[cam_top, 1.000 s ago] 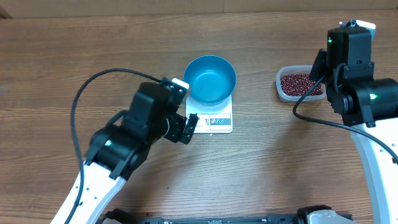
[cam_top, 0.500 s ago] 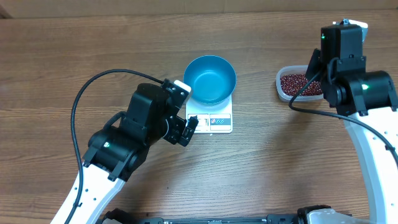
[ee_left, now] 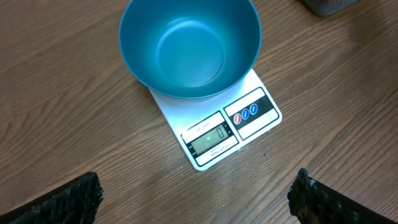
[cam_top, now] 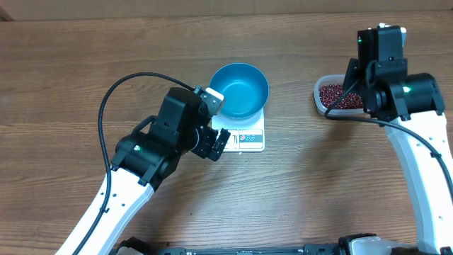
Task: Scoop item into bowl and weigh 150g on scale
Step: 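Lower the blue scoop with the right gripper into the bean tub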
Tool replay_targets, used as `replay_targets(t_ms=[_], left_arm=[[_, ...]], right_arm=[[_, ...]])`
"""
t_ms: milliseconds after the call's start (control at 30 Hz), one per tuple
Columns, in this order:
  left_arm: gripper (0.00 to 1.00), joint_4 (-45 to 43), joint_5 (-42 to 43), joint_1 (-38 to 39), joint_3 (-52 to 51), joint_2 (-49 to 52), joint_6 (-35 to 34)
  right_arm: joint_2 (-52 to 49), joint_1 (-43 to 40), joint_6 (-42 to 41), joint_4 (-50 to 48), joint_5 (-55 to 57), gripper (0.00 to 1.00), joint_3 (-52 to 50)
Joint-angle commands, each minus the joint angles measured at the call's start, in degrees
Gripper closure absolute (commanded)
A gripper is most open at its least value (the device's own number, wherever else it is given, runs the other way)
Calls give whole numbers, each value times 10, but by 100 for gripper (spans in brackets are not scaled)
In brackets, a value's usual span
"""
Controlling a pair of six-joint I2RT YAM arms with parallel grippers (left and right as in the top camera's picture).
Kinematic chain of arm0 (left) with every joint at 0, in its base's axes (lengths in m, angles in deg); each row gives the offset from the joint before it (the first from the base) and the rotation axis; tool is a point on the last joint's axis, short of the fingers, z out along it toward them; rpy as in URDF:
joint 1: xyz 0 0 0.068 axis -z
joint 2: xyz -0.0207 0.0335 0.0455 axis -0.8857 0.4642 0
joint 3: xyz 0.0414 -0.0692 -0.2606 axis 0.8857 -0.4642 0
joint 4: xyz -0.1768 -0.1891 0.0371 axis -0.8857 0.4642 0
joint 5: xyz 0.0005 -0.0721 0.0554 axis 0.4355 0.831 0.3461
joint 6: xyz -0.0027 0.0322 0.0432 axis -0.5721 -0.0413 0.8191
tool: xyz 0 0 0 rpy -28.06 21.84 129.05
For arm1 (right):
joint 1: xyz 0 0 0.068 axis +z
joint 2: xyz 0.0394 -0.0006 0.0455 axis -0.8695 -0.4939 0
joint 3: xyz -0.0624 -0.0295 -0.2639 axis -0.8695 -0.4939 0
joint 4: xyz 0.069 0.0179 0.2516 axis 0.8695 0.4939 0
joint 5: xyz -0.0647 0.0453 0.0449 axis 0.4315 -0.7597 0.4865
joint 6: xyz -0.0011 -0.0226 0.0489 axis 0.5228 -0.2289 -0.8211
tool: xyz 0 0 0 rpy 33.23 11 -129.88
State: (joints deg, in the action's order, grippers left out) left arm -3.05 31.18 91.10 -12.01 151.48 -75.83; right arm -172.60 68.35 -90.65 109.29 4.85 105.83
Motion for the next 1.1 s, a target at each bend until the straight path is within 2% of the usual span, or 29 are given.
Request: replay_targets(t_ms=[0, 667, 1067], left_arm=[[1, -6, 10, -3, -3, 1, 11], [0, -17, 10, -3, -3, 1, 9], [1, -23, 10, -3, -3, 1, 9]], right_arm=[[-19, -1, 28, 2, -7, 96, 11], [-110, -1, 198, -10, -16, 96, 11], [-156, -1, 236, -41, -12, 96, 11]])
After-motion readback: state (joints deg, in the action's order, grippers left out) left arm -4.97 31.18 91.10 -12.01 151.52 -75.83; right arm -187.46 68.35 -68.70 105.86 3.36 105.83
